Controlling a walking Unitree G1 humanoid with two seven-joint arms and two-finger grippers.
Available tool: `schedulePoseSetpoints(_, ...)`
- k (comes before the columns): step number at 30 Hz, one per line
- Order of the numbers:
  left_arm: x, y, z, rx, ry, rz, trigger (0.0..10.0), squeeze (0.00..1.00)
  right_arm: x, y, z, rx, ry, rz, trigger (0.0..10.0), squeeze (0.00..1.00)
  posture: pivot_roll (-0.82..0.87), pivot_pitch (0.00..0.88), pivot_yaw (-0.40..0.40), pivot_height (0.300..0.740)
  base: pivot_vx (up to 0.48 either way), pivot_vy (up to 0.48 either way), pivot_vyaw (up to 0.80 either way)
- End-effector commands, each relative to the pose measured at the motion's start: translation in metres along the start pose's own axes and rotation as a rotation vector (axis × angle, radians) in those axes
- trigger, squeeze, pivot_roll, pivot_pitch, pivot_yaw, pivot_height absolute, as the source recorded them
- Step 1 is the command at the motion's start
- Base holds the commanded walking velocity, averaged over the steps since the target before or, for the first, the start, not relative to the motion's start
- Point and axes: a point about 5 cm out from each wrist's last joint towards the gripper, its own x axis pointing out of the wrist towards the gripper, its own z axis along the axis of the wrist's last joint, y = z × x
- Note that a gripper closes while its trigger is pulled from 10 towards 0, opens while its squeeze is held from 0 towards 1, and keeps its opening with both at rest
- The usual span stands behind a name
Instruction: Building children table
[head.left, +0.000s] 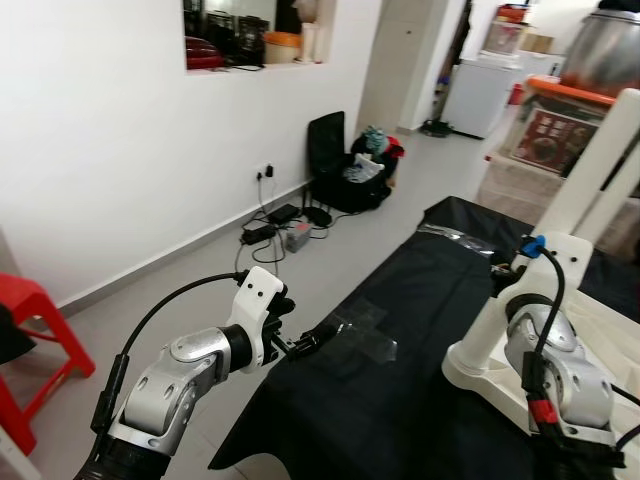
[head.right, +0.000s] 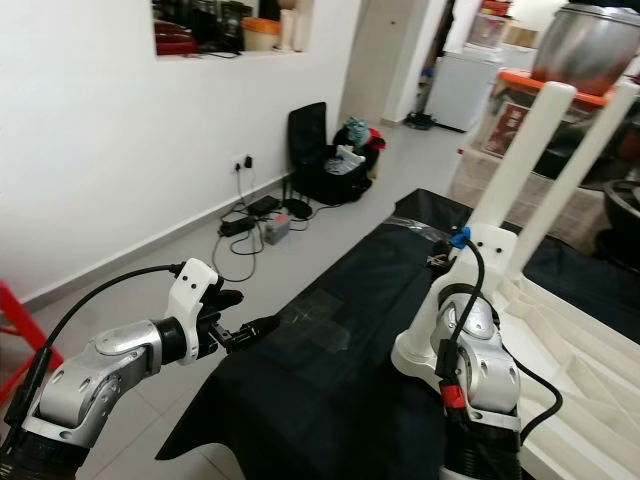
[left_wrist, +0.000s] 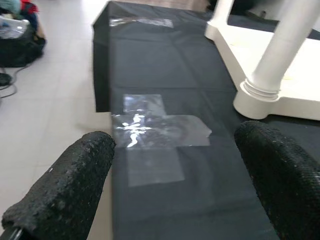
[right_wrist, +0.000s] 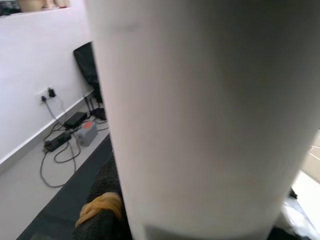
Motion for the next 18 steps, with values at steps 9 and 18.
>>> schedulePoseSetpoints(9,0.001,-0.003,-0.005,-0.007,0.009,-0.004,10.0,0.0,-0.042,0.058,-0.009,-0.213,-0.062,0.584,10.0,0.0,0.06,0.0,-0.089,0.74,0.0,0.0,0.0)
schedulePoseSetpoints(18,0.002,-0.004,-0.005,-0.002,0.007,-0.014,10.0,0.0,-0.069,0.074,0.007,-0.191,-0.168,0.83,10.0,0.0,0.06,0.0,-0.084,0.74,0.0,0.0,0.0)
